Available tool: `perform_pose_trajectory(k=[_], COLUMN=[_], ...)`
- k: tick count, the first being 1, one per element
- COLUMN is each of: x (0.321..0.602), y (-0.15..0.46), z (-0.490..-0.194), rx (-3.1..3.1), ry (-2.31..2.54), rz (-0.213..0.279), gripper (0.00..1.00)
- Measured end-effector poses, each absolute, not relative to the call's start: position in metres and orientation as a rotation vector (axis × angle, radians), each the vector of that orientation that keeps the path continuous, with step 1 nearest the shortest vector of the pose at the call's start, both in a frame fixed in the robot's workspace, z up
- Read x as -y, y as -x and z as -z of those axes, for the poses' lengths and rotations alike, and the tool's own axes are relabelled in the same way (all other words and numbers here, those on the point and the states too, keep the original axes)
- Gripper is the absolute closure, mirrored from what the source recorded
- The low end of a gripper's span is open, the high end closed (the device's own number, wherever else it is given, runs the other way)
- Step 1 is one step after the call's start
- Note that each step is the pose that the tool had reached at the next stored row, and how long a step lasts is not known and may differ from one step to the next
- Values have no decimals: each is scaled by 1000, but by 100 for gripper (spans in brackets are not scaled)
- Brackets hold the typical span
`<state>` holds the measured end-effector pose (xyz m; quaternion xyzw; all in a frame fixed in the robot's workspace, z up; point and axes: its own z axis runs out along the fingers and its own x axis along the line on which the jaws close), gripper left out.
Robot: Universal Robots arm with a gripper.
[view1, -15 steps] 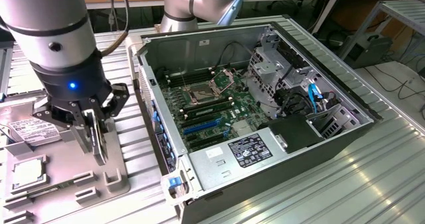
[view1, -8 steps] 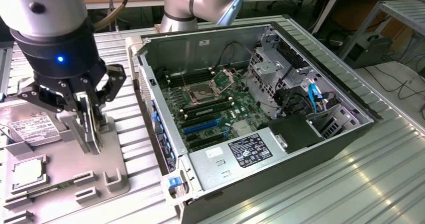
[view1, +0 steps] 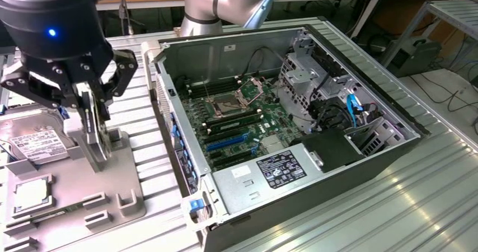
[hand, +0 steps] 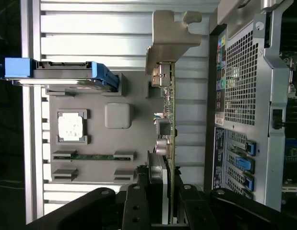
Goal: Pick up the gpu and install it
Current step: 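Pick up the gpu and move the gpu toward the slot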
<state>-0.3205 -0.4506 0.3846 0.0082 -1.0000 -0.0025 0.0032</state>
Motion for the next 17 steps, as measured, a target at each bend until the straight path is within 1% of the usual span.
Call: perform_pose_trajectory(k=[5, 7, 17], x=[451, 451, 451], y=[321, 321, 306], z=[-408, -413, -414], rx=[3135, 3135, 3136], ry=[-26, -26, -26], rz=[2, -2, -2], gripper=[72, 72, 72])
